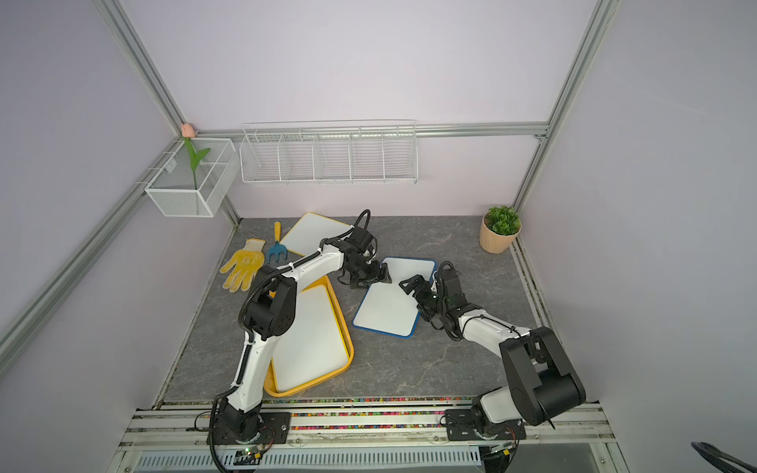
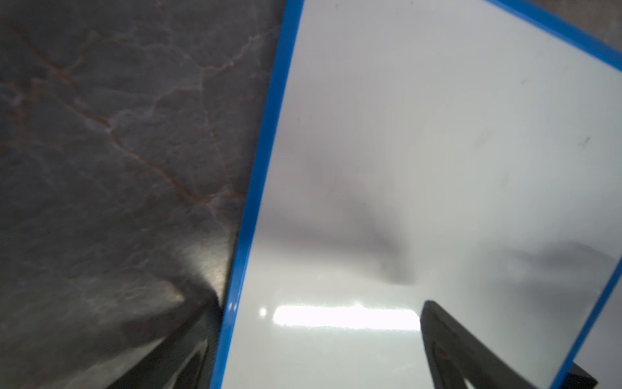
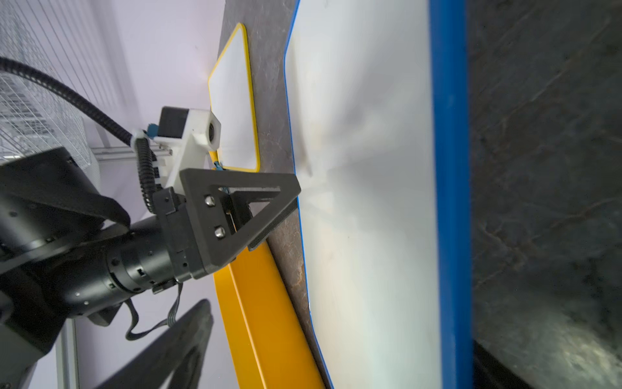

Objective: Put the whiteboard into the storage box
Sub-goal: Pick up the whiteboard at the center of the board.

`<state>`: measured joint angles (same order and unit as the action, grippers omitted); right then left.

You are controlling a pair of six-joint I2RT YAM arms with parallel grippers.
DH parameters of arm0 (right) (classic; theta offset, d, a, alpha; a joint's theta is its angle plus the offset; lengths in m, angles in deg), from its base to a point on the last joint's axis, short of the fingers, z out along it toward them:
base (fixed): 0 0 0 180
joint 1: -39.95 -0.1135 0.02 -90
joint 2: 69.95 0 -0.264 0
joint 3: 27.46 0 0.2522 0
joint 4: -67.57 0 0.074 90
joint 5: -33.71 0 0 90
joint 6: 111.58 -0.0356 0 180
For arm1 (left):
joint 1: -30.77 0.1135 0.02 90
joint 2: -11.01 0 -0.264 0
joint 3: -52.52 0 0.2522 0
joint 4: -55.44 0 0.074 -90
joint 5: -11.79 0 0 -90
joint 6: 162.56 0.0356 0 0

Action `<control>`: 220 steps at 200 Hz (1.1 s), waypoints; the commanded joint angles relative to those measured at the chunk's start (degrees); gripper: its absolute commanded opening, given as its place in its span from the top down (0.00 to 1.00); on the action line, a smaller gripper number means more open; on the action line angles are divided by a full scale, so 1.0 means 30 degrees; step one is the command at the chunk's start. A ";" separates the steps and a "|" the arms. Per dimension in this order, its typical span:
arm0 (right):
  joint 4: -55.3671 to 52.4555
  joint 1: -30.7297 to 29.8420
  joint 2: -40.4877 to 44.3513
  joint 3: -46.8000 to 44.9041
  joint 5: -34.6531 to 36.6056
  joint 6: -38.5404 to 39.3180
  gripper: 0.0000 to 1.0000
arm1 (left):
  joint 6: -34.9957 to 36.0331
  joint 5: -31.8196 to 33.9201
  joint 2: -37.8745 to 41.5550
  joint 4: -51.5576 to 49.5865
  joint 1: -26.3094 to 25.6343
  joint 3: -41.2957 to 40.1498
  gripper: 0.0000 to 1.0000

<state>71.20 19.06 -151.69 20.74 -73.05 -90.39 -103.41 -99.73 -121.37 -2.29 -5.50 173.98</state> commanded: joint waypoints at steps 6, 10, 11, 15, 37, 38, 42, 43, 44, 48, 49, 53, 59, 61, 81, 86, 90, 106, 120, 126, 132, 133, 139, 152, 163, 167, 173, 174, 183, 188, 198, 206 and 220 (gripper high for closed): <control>0.2858 -0.0151 0.0198 -0.0325 0.0605 -0.0578 0.20 | -0.0203 -0.0410 -0.1613 -0.1175 -0.0478 -0.1698 0.06; 0.2915 -0.0181 0.0114 -0.0277 0.0597 -0.0634 0.23 | -0.0204 -0.0409 -0.1611 -0.1109 -0.0478 -0.1728 0.06; 0.2954 -0.0184 0.0100 -0.0282 0.0586 -0.0639 0.24 | -0.0205 -0.0412 -0.1624 -0.1093 -0.0478 -0.1734 0.06; 0.3143 -0.0163 0.0065 -0.0314 0.0603 -0.0672 0.27 | -0.0232 -0.0422 -0.1643 -0.1080 -0.0478 -0.1767 0.06; 0.3391 -0.0203 0.0165 -0.0388 0.1023 -0.0663 0.41 | -0.0321 -0.0671 -0.1641 -0.0845 -0.0504 -0.1911 0.06; 0.3383 -0.0210 0.0170 -0.0396 0.1048 -0.0654 0.41 | -0.0321 -0.0675 -0.1639 -0.0829 -0.0520 -0.1913 0.06; 0.3311 -0.0209 0.0240 -0.0400 0.1154 -0.0620 0.43 | -0.0322 -0.0662 -0.1647 -0.0842 -0.0508 -0.1899 0.06; 0.3298 -0.0198 0.0266 -0.0402 0.1172 -0.0603 0.43 | -0.0322 -0.0670 -0.1627 -0.0843 -0.0508 -0.1907 0.06; 0.3278 -0.0192 0.0279 -0.0403 0.1195 -0.0595 0.44 | -0.0322 -0.0675 -0.1632 -0.0843 -0.0507 -0.1911 0.06; 0.3196 -0.0211 0.0358 -0.0404 0.1265 -0.0538 0.45 | -0.0322 -0.0679 -0.1625 -0.0843 -0.0507 -0.1928 0.06; 0.3183 -0.0199 0.0369 -0.0404 0.1286 -0.0518 0.46 | -0.0322 -0.0679 -0.1616 -0.0858 -0.0507 -0.1937 0.06; 0.3095 -0.0215 0.0443 -0.0377 0.1346 -0.0460 0.47 | -0.0324 -0.0655 -0.1573 -0.0871 -0.0507 -0.1944 0.06; 0.2977 -0.0221 0.0536 -0.0375 0.1393 -0.0373 0.49 | -0.0293 -0.0673 -0.1528 -0.0892 -0.0507 -0.1952 0.06; 0.2953 -0.0217 0.0550 -0.0375 0.1394 -0.0335 0.50 | -0.0271 -0.0656 -0.1499 -0.0885 -0.0507 -0.1954 0.06; 0.2616 -0.0275 0.0643 -0.0338 0.1402 -0.0090 0.56 | -0.0235 -0.0669 -0.1324 -0.0897 -0.0507 -0.2004 0.06; 0.2613 -0.0271 0.0643 -0.0345 0.1400 -0.0089 0.58 | -0.0256 -0.0674 -0.1276 -0.0901 -0.0507 -0.2029 0.06; 0.2612 -0.0298 0.0643 -0.0366 0.1395 -0.0088 0.60 | -0.0259 -0.0673 -0.1235 -0.0852 -0.0507 -0.2040 0.06; 0.2656 -0.0306 0.0579 -0.0397 0.1395 -0.0085 0.68 | -0.0327 -0.0649 -0.1113 -0.0712 -0.0507 -0.2175 0.06; 0.2631 -0.0330 0.0610 -0.0404 0.1452 -0.0060 0.74 | -0.0408 -0.0668 -0.1021 -0.0531 -0.0507 -0.2336 0.06; 0.2544 -0.0317 0.0639 -0.0376 0.1479 -0.0059 0.76 | -0.0465 -0.0662 -0.0951 -0.0420 -0.0507 -0.2423 0.06; 0.2471 -0.0317 0.0669 -0.0353 0.1468 -0.0008 0.78 | -0.0519 -0.0697 -0.0884 -0.0299 -0.0507 -0.2539 0.06; 0.2454 -0.0325 0.0671 -0.0349 0.1461 -0.0004 0.78 | -0.0523 -0.0688 -0.0850 -0.0278 -0.0507 -0.2564 0.06; 0.2355 -0.0317 0.0701 -0.0304 0.1454 0.0065 0.79 | -0.0579 -0.0701 -0.0795 -0.0161 -0.0522 -0.2674 0.06; 0.1975 -0.0330 0.0829 -0.0187 0.1482 0.0217 0.80 | -0.0644 -0.0707 -0.0674 -0.0039 -0.0536 -0.2844 0.06; 0.1669 -0.0327 0.0985 -0.0142 0.1567 0.0363 0.80 | -0.0677 -0.0650 -0.0556 0.0006 -0.0536 -0.2926 0.06; 0.1607 -0.0326 0.1058 -0.0141 0.1596 0.0401 0.81 | -0.0675 -0.0622 -0.0503 0.0007 -0.0536 -0.2940 0.06; 0.1486 -0.0326 0.1158 -0.0108 0.1651 0.0480 0.83 | -0.0659 -0.0546 -0.0400 -0.0022 -0.0536 -0.2941 0.06; 0.1463 -0.0315 0.1164 -0.0110 0.1655 0.0489 0.83 | -0.0666 -0.0539 -0.0388 -0.0022 -0.0536 -0.2926 0.06; 0.1286 -0.0330 0.1302 -0.0082 0.1713 0.0577 0.84 | -0.0670 -0.0430 -0.0212 -0.0023 -0.0540 -0.2912 0.06; 0.1238 -0.0332 0.1414 -0.0082 0.1760 0.0635 0.85 | -0.0673 -0.0364 -0.0109 -0.0023 -0.0537 -0.2912 0.06; 0.1139 -0.0313 0.1599 -0.0082 0.1847 0.0784 0.87 | -0.0623 -0.0327 0.0091 -0.0023 -0.0536 -0.2883 0.06; 0.0914 -0.0315 0.1737 -0.0058 0.1961 0.0917 0.87 | -0.0597 -0.0276 0.0239 -0.0021 -0.0536 -0.2882 0.06; 0.0503 -0.0304 0.2002 0.0013 0.2110 0.1127 0.89 | -0.0491 -0.0038 0.0526 -0.0051 -0.0536 -0.2901 0.06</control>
<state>71.94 18.67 -148.30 19.60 -67.65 -87.97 -105.14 -102.25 -118.44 3.72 -5.74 168.21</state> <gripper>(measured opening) 0.117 0.936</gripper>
